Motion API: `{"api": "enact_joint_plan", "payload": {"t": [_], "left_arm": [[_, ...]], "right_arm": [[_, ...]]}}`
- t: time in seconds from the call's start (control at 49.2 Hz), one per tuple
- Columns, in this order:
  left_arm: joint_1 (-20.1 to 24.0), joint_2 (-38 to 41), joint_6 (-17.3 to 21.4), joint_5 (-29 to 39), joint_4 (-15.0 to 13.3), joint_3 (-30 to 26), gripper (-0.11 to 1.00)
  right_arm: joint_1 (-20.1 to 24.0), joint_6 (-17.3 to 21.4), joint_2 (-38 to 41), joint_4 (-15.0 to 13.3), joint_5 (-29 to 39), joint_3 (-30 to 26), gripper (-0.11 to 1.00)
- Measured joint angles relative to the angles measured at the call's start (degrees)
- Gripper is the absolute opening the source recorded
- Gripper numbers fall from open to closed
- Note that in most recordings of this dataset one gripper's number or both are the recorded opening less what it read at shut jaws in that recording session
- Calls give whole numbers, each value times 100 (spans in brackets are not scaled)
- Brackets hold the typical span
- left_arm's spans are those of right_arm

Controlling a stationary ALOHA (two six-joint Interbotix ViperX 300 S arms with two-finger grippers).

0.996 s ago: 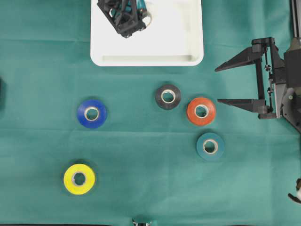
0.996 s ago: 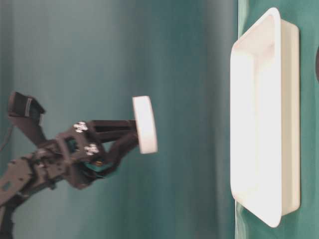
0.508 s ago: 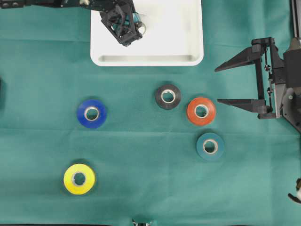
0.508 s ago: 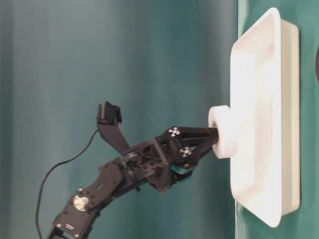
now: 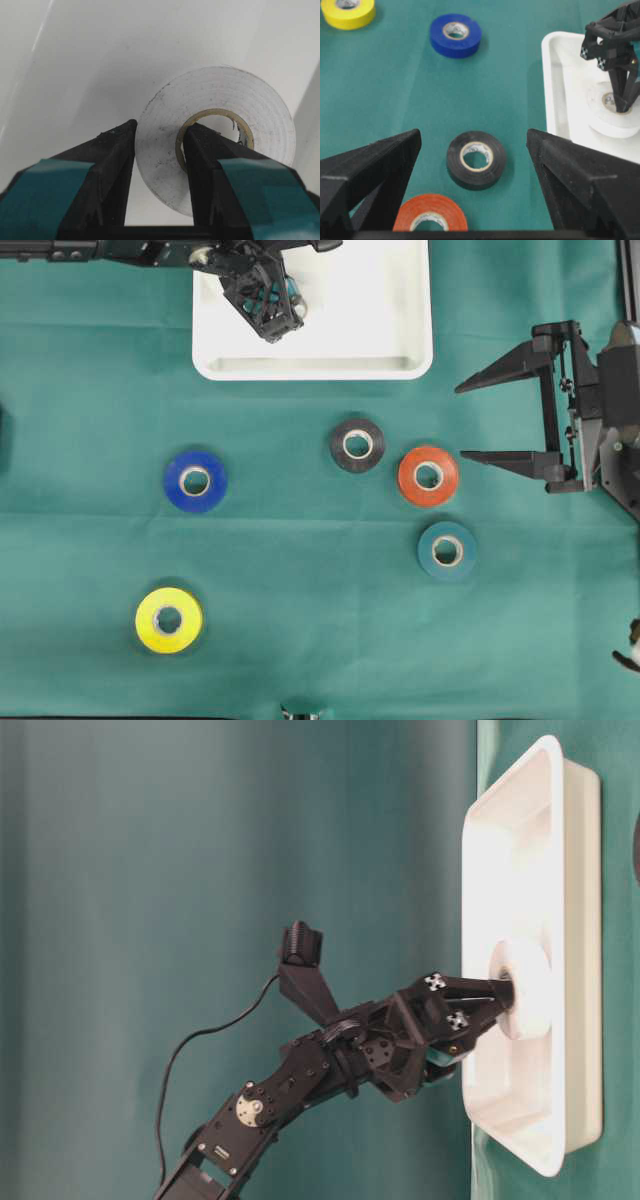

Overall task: Pick up the tape from a random location and place it into the white case.
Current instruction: 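Lower the white roll into the tray and open the left gripper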

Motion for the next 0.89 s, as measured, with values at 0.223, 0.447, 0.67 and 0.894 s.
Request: {"api": "enact_joint_plan", "payload": {"t": [0.223,0.447,0.67,0.894], "left_arm": [[9,0,9,0,0,0,26],[18,0,18,9,-9,0,27],[18,0,0,18,-18,-26,80],[18,0,0,18,-26,-26,97]], "right_arm": [[0,0,0,0,0,0,92],[0,0,0,0,0,0,92],[0,-9,0,0,0,0,92],[-9,0,0,0,0,0,92]]}}
